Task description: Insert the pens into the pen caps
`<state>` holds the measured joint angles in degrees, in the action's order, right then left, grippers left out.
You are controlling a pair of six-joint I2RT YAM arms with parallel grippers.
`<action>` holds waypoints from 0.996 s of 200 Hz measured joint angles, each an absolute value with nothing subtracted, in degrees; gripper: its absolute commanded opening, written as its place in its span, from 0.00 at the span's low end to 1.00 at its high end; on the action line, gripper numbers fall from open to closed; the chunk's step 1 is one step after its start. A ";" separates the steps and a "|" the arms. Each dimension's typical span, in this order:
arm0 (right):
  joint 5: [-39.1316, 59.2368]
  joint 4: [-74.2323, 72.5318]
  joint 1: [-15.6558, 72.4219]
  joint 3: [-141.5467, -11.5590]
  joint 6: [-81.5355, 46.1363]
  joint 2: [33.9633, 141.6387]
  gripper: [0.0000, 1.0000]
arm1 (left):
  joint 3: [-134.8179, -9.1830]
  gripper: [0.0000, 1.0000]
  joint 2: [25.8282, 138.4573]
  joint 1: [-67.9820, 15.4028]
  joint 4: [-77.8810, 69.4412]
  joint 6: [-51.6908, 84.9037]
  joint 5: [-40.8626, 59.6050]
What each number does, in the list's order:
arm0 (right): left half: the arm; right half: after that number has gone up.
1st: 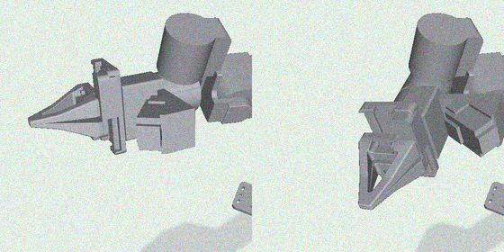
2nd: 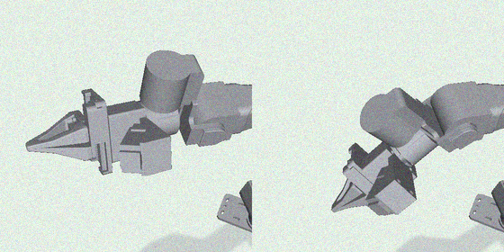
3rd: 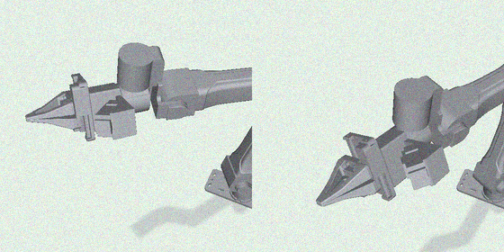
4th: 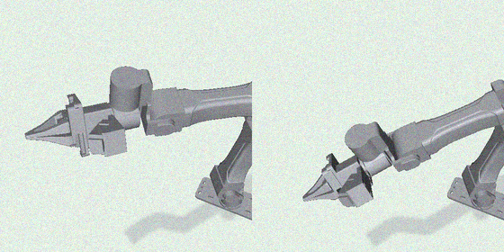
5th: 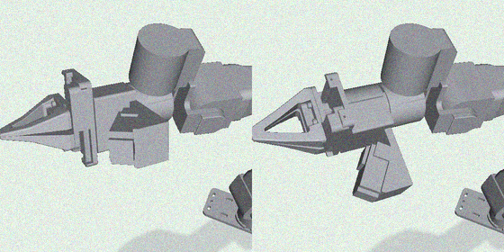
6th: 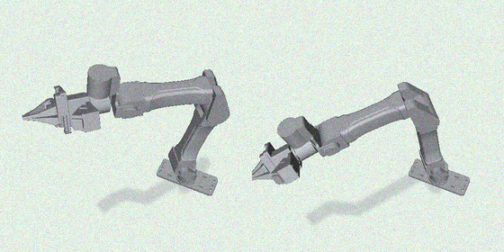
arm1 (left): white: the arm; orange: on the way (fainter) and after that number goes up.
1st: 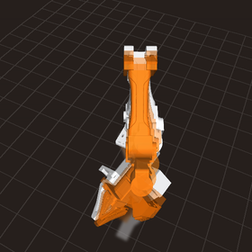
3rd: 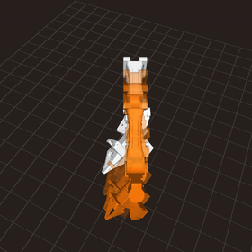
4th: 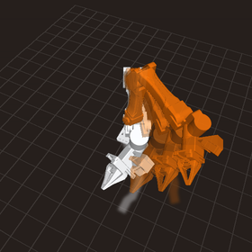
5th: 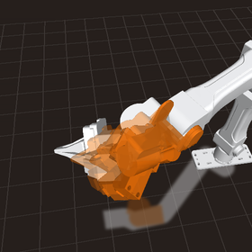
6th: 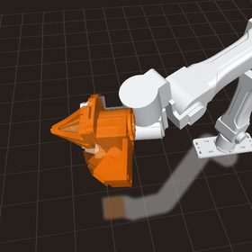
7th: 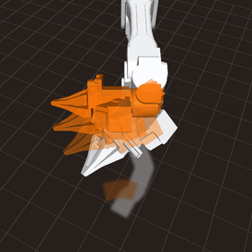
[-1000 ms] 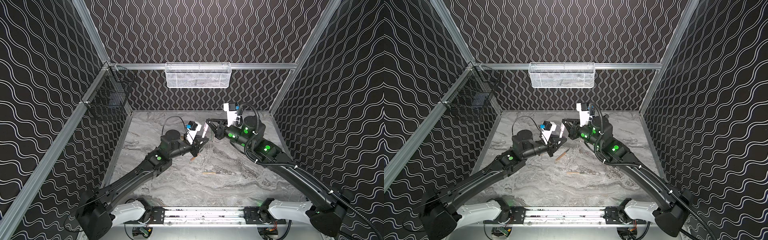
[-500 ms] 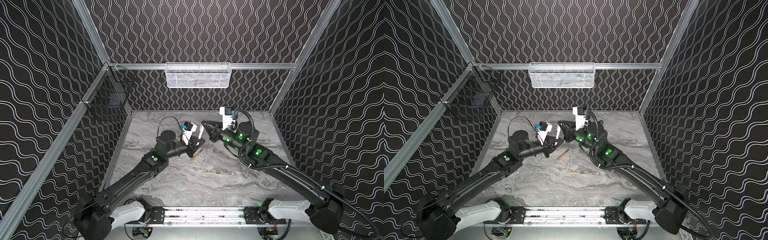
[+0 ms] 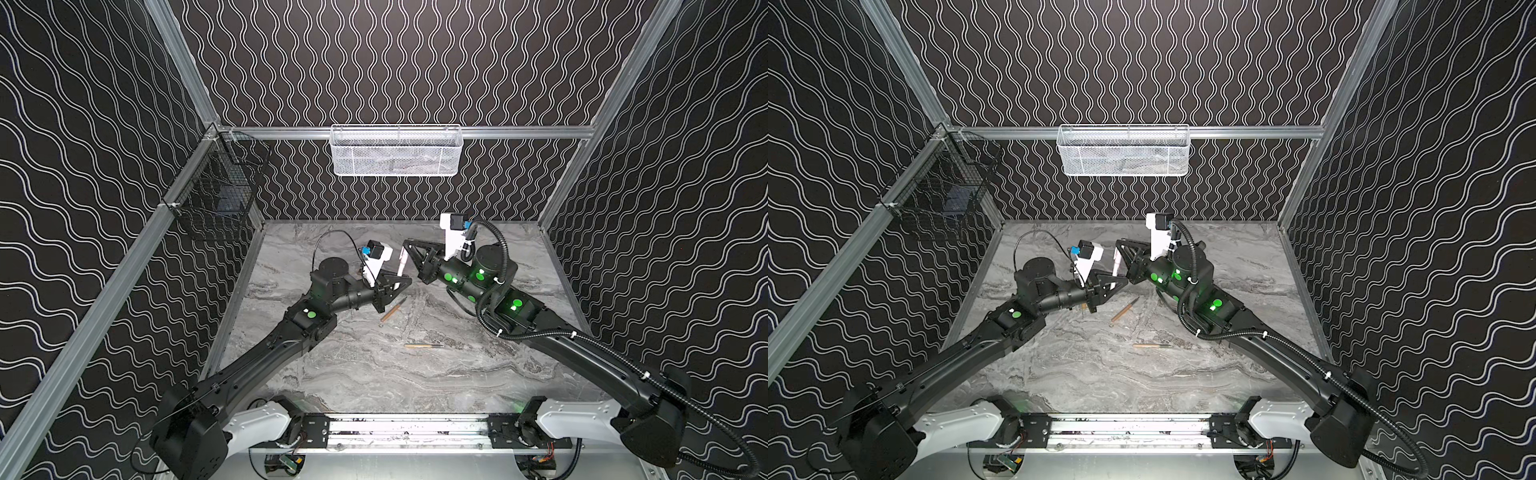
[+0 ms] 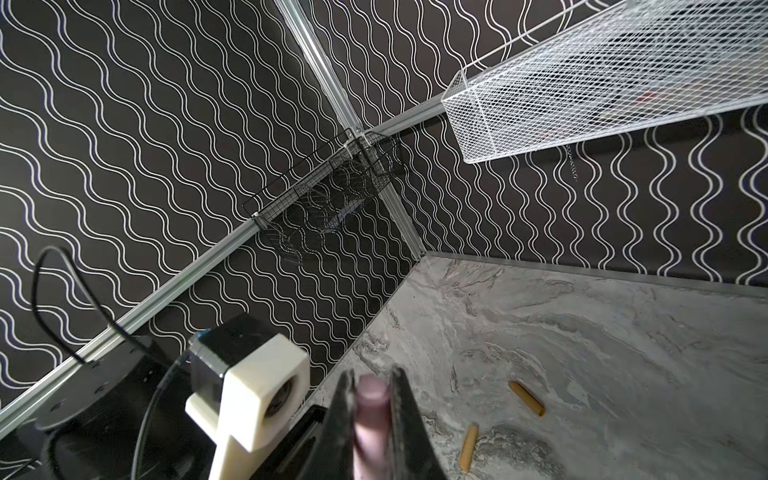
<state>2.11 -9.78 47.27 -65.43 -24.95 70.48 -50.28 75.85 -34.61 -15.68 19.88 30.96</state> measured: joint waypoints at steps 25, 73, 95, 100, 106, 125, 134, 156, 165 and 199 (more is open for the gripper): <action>5.87 -2.00 48.38 -66.28 -23.73 68.01 0.43 | -51.42 0.00 76.69 -34.17 -21.87 22.50 26.00; 4.80 3.73 48.27 -68.66 -20.08 64.82 0.46 | -51.51 0.00 77.14 -34.52 -24.40 23.79 24.84; 4.12 5.23 48.25 -69.76 -18.74 65.58 0.46 | -51.51 0.00 77.32 -34.61 -24.93 23.81 24.88; 3.90 5.39 48.25 -70.22 -18.55 66.00 0.46 | -51.51 0.00 77.32 -34.63 -24.99 23.81 24.88; 3.90 5.48 48.27 -70.91 -18.31 66.70 0.46 | -51.51 0.00 77.34 -34.70 -24.99 23.83 24.88; 3.53 5.56 48.21 -73.21 -17.08 69.34 0.47 | -51.51 0.00 77.34 -34.92 -25.12 23.81 24.91; 3.51 5.45 48.16 -74.17 -16.82 70.59 0.46 | -51.51 0.00 77.34 -34.98 -25.12 23.81 24.91; 3.53 5.39 47.57 -76.16 -15.99 73.21 0.44 | -51.51 0.00 77.32 -35.16 -25.10 23.79 24.86; 3.53 5.21 47.40 -76.71 -15.99 74.15 0.41 | -51.51 0.00 77.30 -35.20 -25.10 23.79 24.88; 5.10 5.17 47.13 -76.88 -16.12 75.92 0.23 | -51.53 0.00 77.21 -35.20 -25.10 23.77 24.86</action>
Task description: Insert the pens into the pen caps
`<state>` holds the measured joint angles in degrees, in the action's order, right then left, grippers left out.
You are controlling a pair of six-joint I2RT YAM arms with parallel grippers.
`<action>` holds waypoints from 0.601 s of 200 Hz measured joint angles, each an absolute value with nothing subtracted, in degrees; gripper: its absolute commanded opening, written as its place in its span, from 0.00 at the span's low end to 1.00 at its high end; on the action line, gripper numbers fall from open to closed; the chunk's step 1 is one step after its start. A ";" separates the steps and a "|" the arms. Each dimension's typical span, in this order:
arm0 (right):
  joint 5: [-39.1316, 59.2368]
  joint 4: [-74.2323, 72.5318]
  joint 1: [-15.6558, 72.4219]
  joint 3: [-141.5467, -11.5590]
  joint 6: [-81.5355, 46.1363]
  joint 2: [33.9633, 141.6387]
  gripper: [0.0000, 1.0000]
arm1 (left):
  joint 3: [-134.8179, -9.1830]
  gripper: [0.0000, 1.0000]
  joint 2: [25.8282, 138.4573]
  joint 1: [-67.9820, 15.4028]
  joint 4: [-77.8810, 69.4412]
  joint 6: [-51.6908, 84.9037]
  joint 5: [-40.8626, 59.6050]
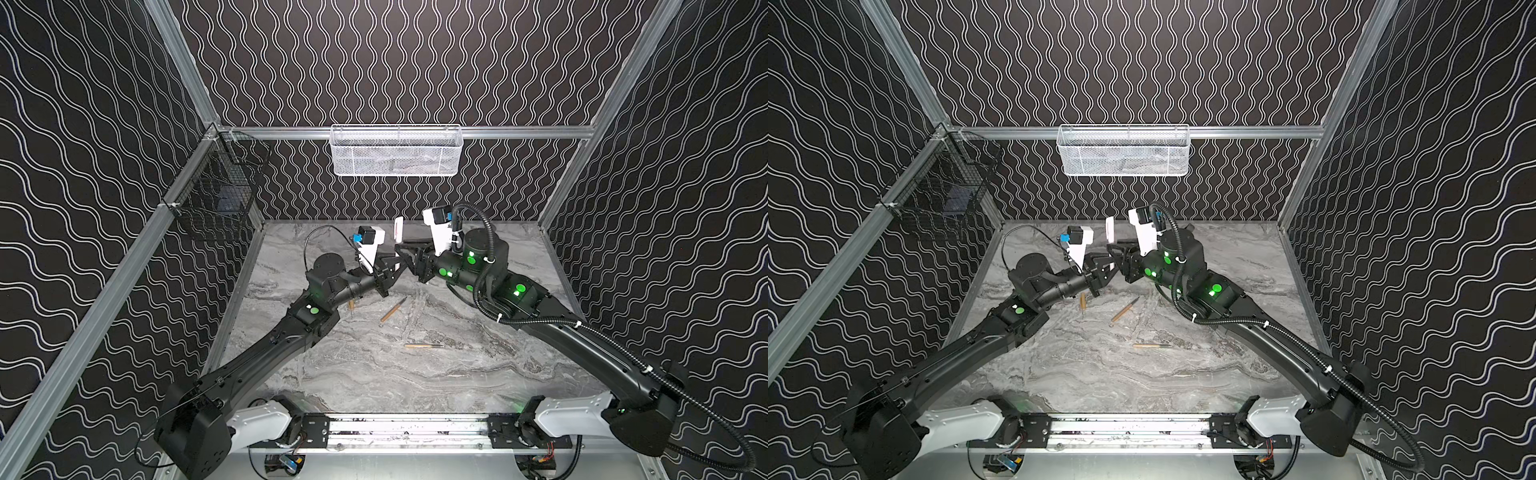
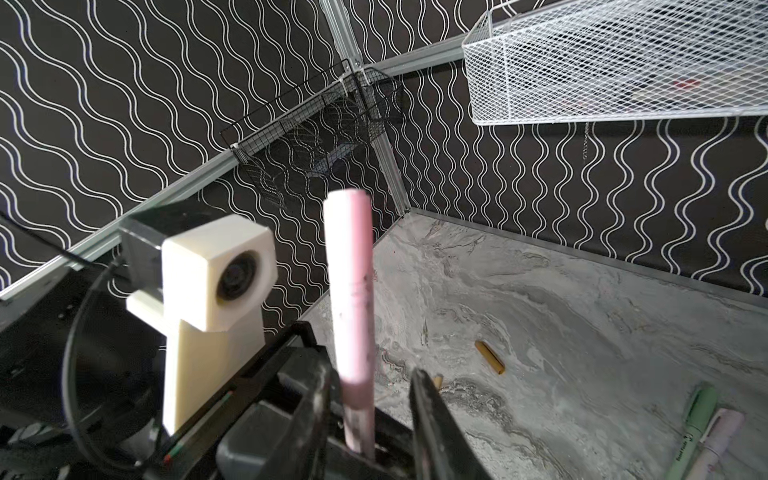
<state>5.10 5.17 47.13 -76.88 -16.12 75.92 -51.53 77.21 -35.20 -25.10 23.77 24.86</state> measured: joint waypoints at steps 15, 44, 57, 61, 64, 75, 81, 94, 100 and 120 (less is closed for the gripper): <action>6.20 5.08 47.13 -76.88 -16.97 76.23 0.17 | -51.53 0.00 77.21 -35.22 -25.10 23.77 24.86; 7.03 4.60 46.98 -76.71 -16.95 76.42 0.14 | -51.64 0.00 77.23 -35.22 -24.97 23.77 24.80; 7.09 4.34 46.98 -76.71 -16.95 76.58 0.14 | -51.64 0.00 77.23 -35.22 -24.95 23.77 24.51; 7.07 4.29 46.98 -76.71 -16.95 76.62 0.15 | -51.64 0.00 77.23 -35.22 -24.91 23.79 24.45; 7.05 4.25 46.98 -76.71 -16.95 76.64 0.15 | -51.64 0.00 77.23 -35.22 -24.86 23.79 24.43; 7.05 4.14 46.98 -76.71 -16.97 76.75 0.24 | -51.64 0.00 77.23 -35.22 -24.80 23.79 24.32; 7.07 3.97 46.98 -76.71 -17.26 76.86 0.28 | -51.64 0.00 77.23 -35.22 -24.82 23.77 24.27; 7.42 3.70 47.13 -76.71 -17.50 77.17 0.29 | -51.64 0.00 77.23 -35.31 -24.82 23.77 24.45; 7.35 3.68 47.13 -76.71 -17.54 77.30 0.27 | -51.64 0.00 77.23 -35.33 -24.75 23.75 24.53; 7.40 3.51 47.11 -76.71 -17.56 77.38 0.13 | -51.64 0.00 77.23 -35.38 -24.75 23.75 24.56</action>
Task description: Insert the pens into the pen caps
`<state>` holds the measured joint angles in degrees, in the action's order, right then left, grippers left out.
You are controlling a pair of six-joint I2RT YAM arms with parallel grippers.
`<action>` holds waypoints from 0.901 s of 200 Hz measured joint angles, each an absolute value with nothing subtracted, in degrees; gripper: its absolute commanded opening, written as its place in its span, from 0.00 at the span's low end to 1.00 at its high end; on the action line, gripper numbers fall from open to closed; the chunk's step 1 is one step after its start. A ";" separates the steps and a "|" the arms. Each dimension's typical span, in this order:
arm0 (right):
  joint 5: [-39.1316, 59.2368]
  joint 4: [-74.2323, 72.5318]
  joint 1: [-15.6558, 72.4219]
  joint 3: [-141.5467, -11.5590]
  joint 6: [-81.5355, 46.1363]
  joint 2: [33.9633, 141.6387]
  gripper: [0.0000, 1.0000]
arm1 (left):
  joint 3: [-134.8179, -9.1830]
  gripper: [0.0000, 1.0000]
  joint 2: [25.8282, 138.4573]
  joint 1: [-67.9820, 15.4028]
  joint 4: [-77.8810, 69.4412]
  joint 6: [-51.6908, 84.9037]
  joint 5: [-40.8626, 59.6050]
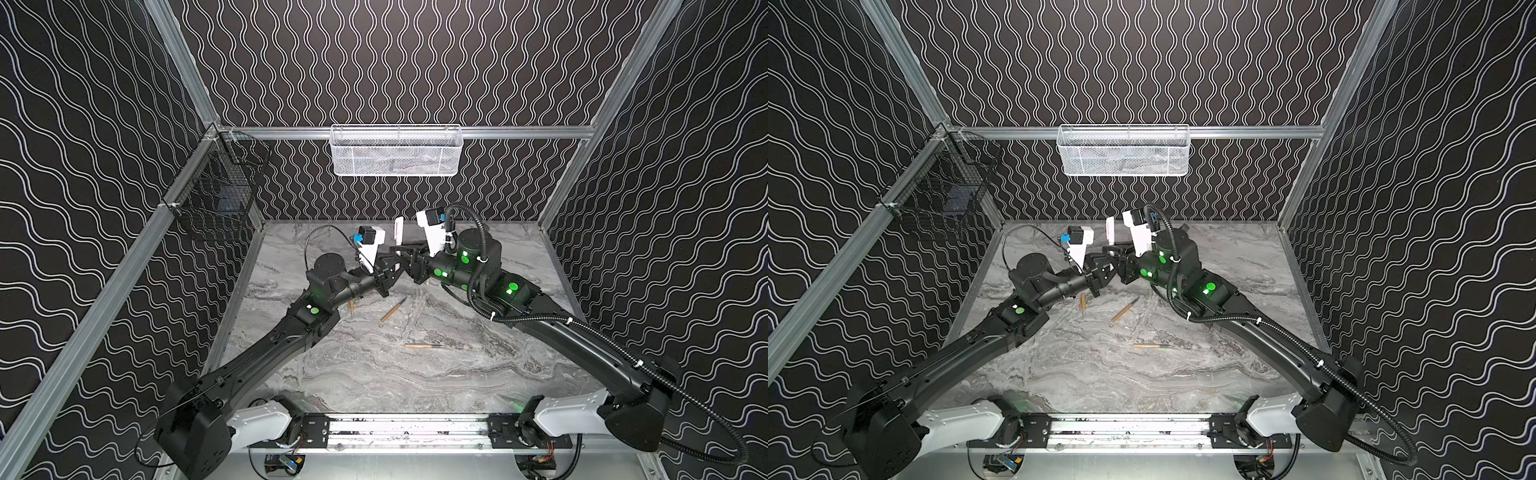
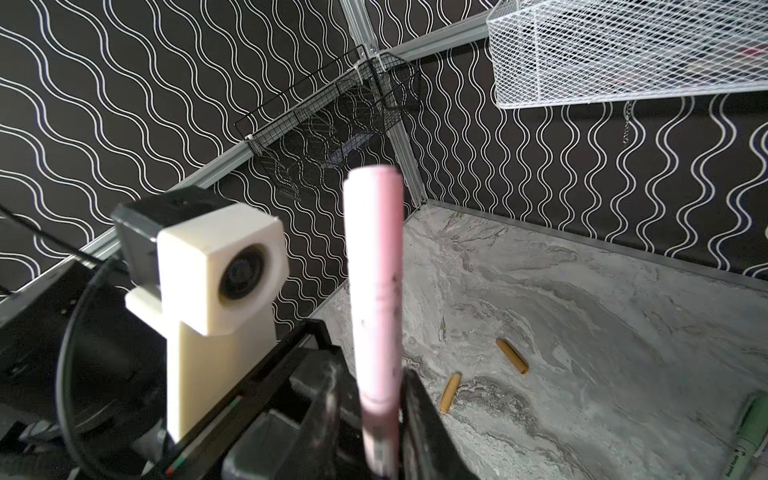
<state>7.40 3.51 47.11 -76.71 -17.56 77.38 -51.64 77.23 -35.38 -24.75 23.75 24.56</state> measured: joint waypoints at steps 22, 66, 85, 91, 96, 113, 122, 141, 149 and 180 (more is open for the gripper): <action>6.98 3.53 47.07 -76.71 -16.93 77.38 0.04 | -51.68 0.00 77.23 -35.40 -24.73 23.81 24.49; 6.98 3.53 47.09 -76.69 -16.67 77.06 0.00 | -51.77 0.00 77.21 -35.48 -24.82 23.79 24.51; 6.96 3.46 47.09 -76.25 -16.69 76.62 0.00 | -51.81 0.00 77.21 -35.57 -24.88 23.79 24.75; 6.94 3.38 47.09 -76.05 -16.71 76.49 0.00 | -51.81 0.00 77.21 -35.62 -24.84 23.77 24.82; 6.92 3.36 47.09 -75.94 -16.71 76.38 0.00 | -51.81 0.01 77.21 -35.64 -24.80 23.77 24.86; 6.85 3.22 47.11 -75.75 -16.71 76.07 0.00 | -51.83 0.11 77.17 -35.66 -24.80 23.77 24.91; 6.70 3.25 47.13 -75.72 -16.71 75.94 0.00 | -51.90 0.23 77.12 -35.68 -24.80 23.75 24.93; 6.00 2.74 47.09 -75.72 -17.15 75.68 0.00 | -52.16 0.56 77.01 -35.68 -24.58 23.51 24.86; 5.39 2.48 46.96 -75.72 -17.15 75.53 0.00 | -52.16 0.65 76.84 -35.68 -24.23 23.51 24.80; 3.79 2.22 44.86 -76.60 -17.63 75.46 0.00 | -52.18 0.80 75.46 -35.68 -22.63 23.16 23.97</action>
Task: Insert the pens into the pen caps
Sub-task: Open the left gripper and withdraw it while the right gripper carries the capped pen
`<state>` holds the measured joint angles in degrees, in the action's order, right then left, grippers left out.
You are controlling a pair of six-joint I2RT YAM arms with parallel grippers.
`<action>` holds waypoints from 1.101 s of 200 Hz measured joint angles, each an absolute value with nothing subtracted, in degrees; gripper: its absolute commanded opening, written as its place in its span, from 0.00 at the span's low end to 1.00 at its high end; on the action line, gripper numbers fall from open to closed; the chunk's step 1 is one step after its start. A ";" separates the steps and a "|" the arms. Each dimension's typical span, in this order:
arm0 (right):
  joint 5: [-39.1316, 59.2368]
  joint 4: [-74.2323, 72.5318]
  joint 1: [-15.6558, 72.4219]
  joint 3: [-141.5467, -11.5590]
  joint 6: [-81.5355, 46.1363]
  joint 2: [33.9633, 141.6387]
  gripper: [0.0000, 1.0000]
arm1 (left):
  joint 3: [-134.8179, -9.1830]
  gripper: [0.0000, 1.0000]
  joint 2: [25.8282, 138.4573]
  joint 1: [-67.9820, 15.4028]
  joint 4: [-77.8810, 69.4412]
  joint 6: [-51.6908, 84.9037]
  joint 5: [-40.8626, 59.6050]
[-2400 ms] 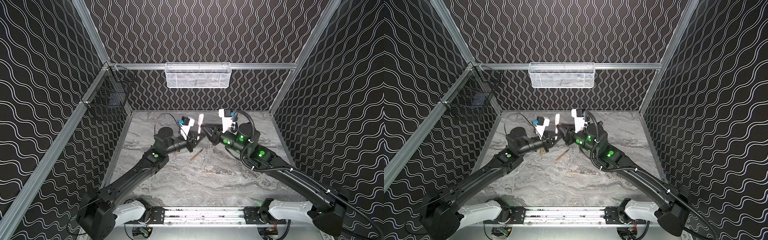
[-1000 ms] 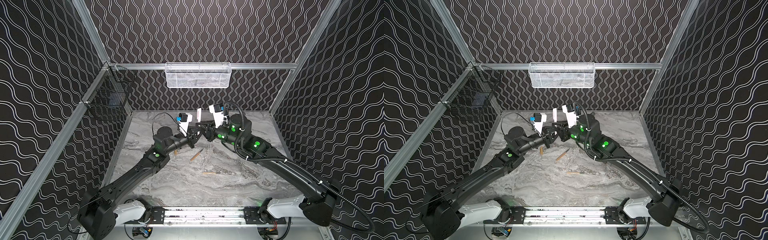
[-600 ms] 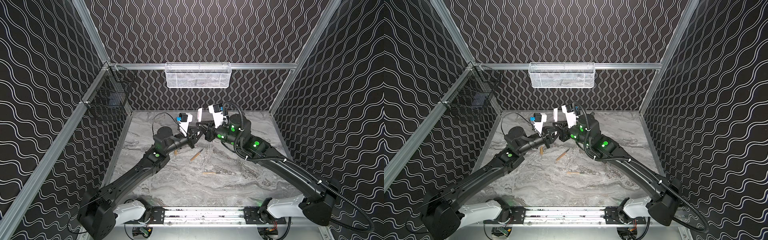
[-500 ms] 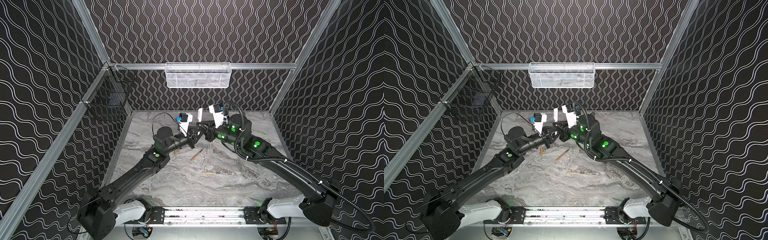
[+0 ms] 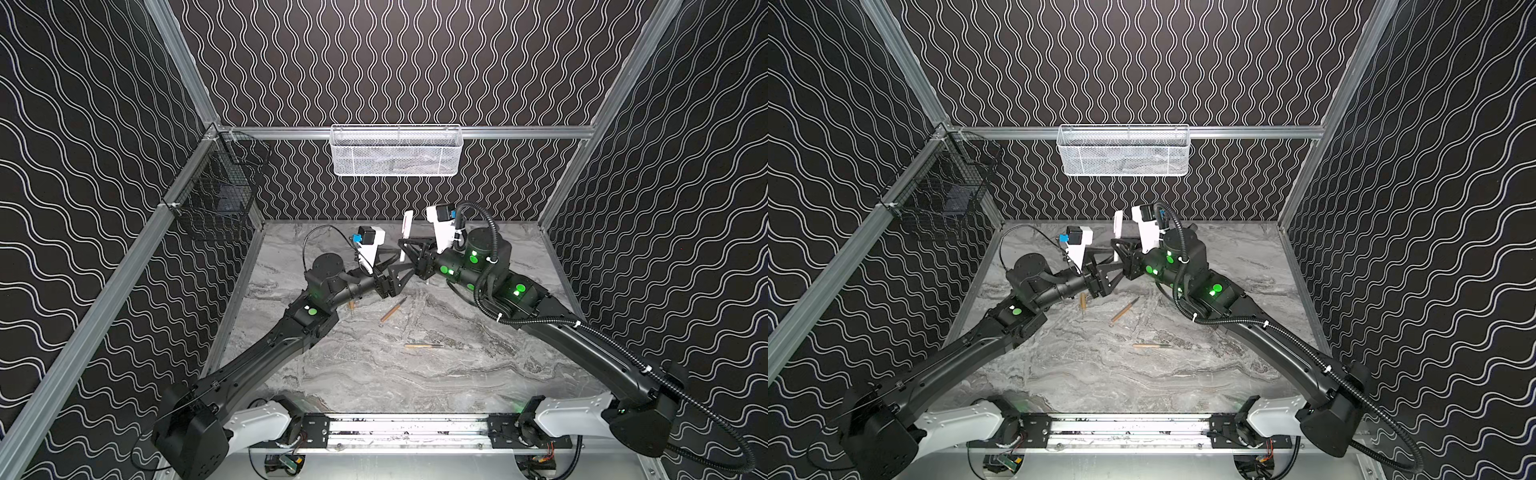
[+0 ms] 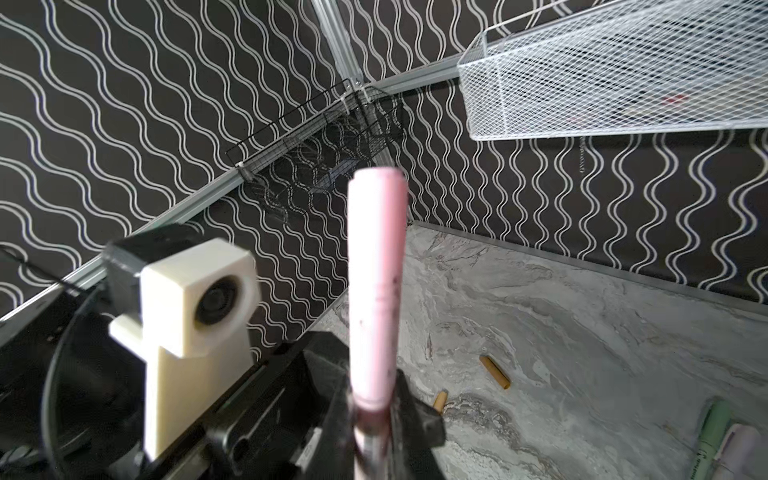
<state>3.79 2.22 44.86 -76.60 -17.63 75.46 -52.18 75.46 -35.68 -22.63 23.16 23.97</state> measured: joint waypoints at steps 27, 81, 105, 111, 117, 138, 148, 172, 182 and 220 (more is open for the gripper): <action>3.57 1.02 38.98 -77.45 -19.94 75.44 0.00 | -52.18 0.80 74.67 -35.68 -21.87 22.24 21.69; 7.90 4.32 20.32 -73.17 -26.06 84.42 0.00 | -55.72 0.79 75.02 -35.66 -11.57 22.74 5.76; 11.40 9.85 16.25 -72.29 -27.09 93.51 0.00 | -59.20 0.79 77.45 -35.03 -4.45 24.08 -2.35; 12.51 10.72 15.81 -72.62 -27.16 95.98 0.00 | -59.53 0.78 77.95 -34.76 -3.09 24.32 -3.66; 13.58 12.08 15.29 -73.65 -27.14 98.85 0.00 | -59.68 0.79 78.41 -34.44 -1.80 24.91 -4.58; 16.03 15.75 14.46 -78.85 -26.26 108.68 0.00 | -59.68 0.78 79.05 -33.76 1.21 25.71 -5.72; 16.75 16.62 14.24 -80.34 -26.26 112.36 0.00 | -59.68 0.78 79.09 -33.76 1.63 25.98 -5.74; 18.13 18.81 14.20 -82.72 -26.09 118.04 0.01 | -59.92 0.78 79.29 -33.63 2.50 26.59 -5.76; 18.59 19.49 14.22 -84.29 -26.09 119.98 0.02 | -59.99 0.78 79.50 -33.54 2.70 26.59 -5.74; 19.14 20.67 14.24 -86.83 -25.91 123.15 0.06 | -60.14 0.78 80.03 -33.23 3.16 26.59 -5.69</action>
